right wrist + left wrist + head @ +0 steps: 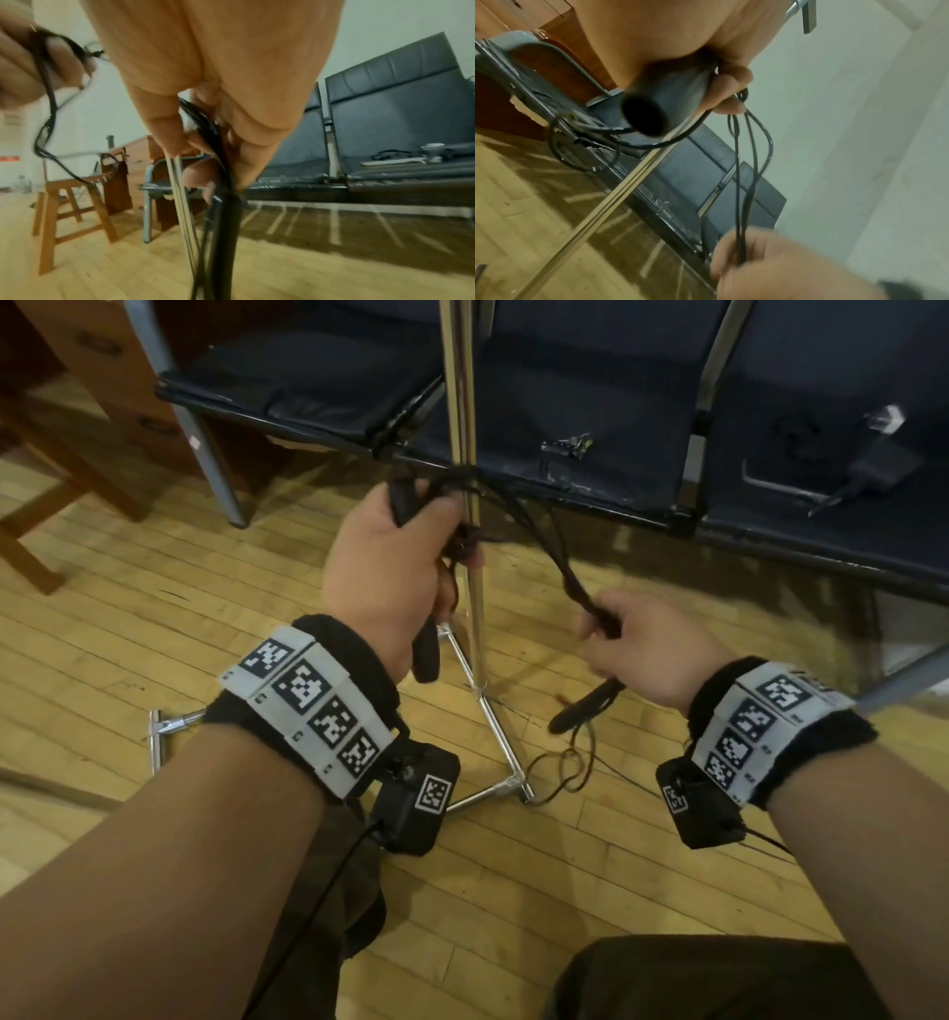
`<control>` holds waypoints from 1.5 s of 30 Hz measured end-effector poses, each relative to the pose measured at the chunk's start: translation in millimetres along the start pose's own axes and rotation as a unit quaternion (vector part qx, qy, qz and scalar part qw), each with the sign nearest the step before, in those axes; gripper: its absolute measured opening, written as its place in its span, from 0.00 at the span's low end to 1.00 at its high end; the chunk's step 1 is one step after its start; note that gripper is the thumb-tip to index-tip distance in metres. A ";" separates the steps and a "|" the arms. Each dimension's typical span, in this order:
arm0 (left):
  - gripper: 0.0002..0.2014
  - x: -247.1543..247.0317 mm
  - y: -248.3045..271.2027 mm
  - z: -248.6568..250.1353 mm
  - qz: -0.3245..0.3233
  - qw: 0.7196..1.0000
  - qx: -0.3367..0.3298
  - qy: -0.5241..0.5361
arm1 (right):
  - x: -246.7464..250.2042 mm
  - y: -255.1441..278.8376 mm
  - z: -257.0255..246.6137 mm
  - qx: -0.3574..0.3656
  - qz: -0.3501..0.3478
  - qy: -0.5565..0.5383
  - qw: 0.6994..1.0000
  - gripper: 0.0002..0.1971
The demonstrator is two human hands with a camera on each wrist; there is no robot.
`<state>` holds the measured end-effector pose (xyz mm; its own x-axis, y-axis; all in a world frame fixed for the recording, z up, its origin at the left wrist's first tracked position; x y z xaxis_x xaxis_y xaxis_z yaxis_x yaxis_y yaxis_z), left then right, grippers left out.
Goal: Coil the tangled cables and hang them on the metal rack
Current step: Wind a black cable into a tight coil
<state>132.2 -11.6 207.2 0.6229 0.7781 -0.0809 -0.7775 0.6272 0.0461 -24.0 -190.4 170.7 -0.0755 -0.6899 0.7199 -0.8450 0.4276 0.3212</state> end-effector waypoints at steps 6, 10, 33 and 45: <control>0.02 3.8 0.1 6.6 0.035 0.997 -0.068 0.032 | -6.5 -7.5 13.1 -0.041 -0.011 0.040 0.998 0.06; 0.02 20.4 -4.2 7.0 0.092 0.994 -0.044 0.040 | -10.2 -5.8 22.2 -0.062 -0.048 0.018 0.997 0.08; 0.17 -29.0 9.0 -32.7 -0.219 0.957 0.067 -0.179 | -21.2 4.6 -31.7 -0.041 -0.081 -0.423 0.902 0.23; 0.06 -25.1 0.8 -30.8 -0.096 0.988 0.044 -0.115 | -17.3 14.8 -43.6 0.060 -0.067 -0.255 0.963 0.06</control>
<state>113.3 -31.7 178.6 0.7692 0.6253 0.1315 -0.6388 0.7568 0.1386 -12.1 -146.7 189.8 -0.1861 -0.9442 0.2719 -0.9181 0.2656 0.2940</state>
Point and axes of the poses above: each hand's wrist, its own y-axis away from the middle knuckle, its own x-axis out of the back of the hand, z = x × y, the point moved 4 cm from there along -y, towards the middle knuckle, and after that the axes turned 6 degrees about -z, right-handed, at the moved point
